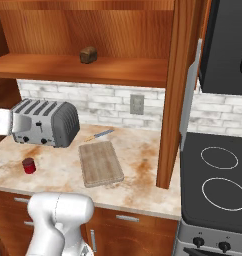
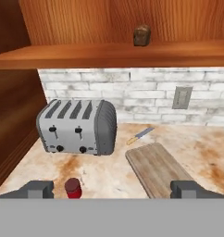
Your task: Pick the bread, place it on the cutting board, pick the jam, place it on the counter, and close the cabinet.
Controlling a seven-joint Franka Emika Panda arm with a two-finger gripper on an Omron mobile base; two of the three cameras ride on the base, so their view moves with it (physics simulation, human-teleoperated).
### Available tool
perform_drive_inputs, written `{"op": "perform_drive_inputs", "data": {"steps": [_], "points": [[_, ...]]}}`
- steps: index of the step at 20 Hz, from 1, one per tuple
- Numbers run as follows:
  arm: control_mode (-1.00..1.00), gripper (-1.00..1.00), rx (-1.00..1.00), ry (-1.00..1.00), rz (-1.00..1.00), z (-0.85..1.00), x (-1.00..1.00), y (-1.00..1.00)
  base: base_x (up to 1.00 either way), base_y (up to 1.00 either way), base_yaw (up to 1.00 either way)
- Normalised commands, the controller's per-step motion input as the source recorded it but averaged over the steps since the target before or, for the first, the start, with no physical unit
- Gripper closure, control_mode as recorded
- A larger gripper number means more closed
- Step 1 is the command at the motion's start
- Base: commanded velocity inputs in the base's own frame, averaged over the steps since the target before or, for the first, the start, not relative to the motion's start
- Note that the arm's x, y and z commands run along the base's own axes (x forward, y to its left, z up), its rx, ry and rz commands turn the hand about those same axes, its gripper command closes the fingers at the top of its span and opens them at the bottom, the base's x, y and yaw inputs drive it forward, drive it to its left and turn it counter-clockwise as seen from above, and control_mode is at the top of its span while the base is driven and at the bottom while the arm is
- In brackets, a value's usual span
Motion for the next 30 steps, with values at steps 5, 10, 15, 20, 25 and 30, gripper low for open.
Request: {"op": "perform_drive_inputs", "data": {"steps": [5, 10, 15, 20, 25, 30], "points": [[-1.00, -1.00, -0.02, 0.00, 0.00, 0.44, -0.41, 0.00, 0.00, 0.00, 0.00], [-1.00, -1.00, -0.01, 0.00, 0.00, 0.34, -0.25, 0.00, 0.00, 0.00, 0.00], [-1.00, -1.00, -0.02, 0.00, -0.03, 0.20, -0.11, -0.04, 0.00, 0.00, 0.00], [-1.00, -1.00, -0.05, 0.00, -0.03, 0.06, 0.00, 0.00, 0.00, 0.00, 0.00], [-1.00, -1.00, -0.01, 0.00, 0.00, 0.08, 0.06, 0.00, 0.00, 0.00, 0.00], [-1.00, -1.00, 0.00, 0.00, 0.00, 0.10, 0.07, 0.00, 0.00, 0.00, 0.00]]}}
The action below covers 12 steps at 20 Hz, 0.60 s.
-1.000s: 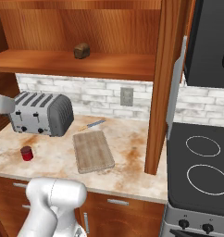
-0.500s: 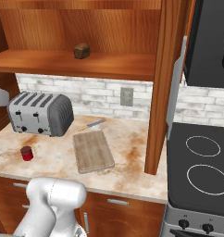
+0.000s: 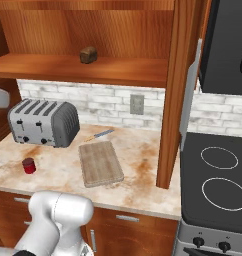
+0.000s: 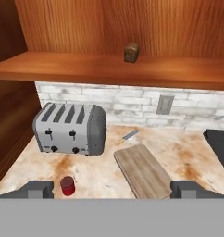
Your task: Pick the bread, place it on the cutting board, pick the jam, place it on the counter, and close the cabinet.
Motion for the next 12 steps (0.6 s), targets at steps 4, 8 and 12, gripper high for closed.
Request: {"op": "perform_drive_inputs", "data": {"steps": [4, 8, 12], "points": [[-1.00, -1.00, 0.00, 0.00, 0.00, 0.03, 0.18, 0.00, 0.00, 0.00, 0.00], [-1.00, -1.00, 0.00, 0.00, 0.00, 0.00, 0.32, 0.00, 0.00, 0.00, 0.00], [-1.00, -1.00, 0.00, 0.00, 0.00, 0.00, 0.42, 0.00, 0.00, 0.00, 0.00]]}}
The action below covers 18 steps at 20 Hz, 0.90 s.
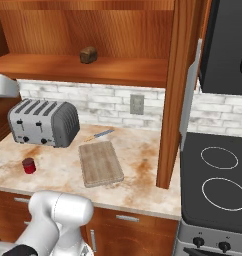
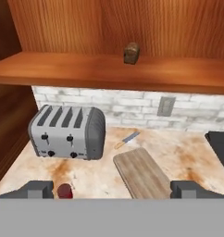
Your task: Pick the bread, place it on the cutting board, pick the jam, place it on the counter, and close the cabinet.
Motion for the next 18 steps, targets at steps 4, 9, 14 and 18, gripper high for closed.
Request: {"op": "perform_drive_inputs", "data": {"steps": [4, 9, 14, 18], "points": [[-1.00, -1.00, 0.00, 0.00, 0.00, 0.00, 0.47, 0.00, 0.00, 0.00, 0.00], [-1.00, -1.00, 0.00, 0.00, 0.00, 0.00, 0.51, -0.01, 0.00, 0.00, 0.00], [-1.00, -1.00, 0.00, 0.00, 0.00, 0.00, 0.48, -0.05, 0.00, 0.00, 0.00], [-1.00, -1.00, 0.00, -0.01, 0.00, 0.00, 0.50, -0.01, 0.00, 0.00, 0.00]]}}
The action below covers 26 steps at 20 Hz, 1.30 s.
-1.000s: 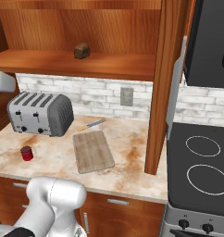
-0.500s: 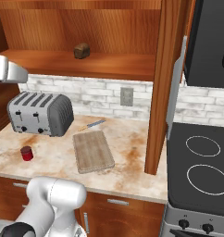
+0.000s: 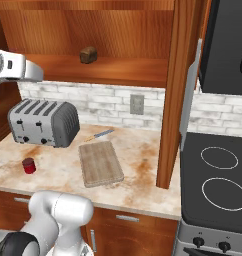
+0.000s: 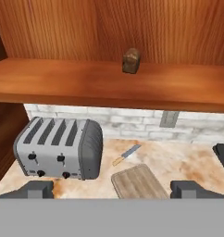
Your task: Pick the bread, place it on the cutting board, pick the jam, place it on the counter, and close the cabinet.
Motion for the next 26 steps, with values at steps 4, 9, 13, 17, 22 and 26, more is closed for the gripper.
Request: {"op": "perform_drive_inputs", "data": {"steps": [4, 9, 13, 17, 22, 26], "points": [[-1.00, -1.00, 0.00, -0.01, 0.00, 0.00, 0.47, 0.00, 0.00, 0.00, 0.00], [-1.00, -1.00, 0.00, -0.01, 0.00, 0.00, 0.47, 0.00, 0.00, 0.00, 0.00], [-1.00, -1.00, 0.00, 0.00, 0.00, 0.00, 0.47, -0.01, 0.00, 0.00, 0.00], [-1.00, -1.00, 0.00, 0.00, -0.01, 0.00, 0.47, -0.01, 0.00, 0.00, 0.00], [-1.00, -1.00, 0.00, 0.00, -0.03, 0.00, 0.44, -0.06, 0.00, 0.00, 0.00], [-1.00, -1.00, 0.00, 0.00, -0.06, -0.04, 0.44, -0.07, 0.00, 0.00, 0.00]]}}
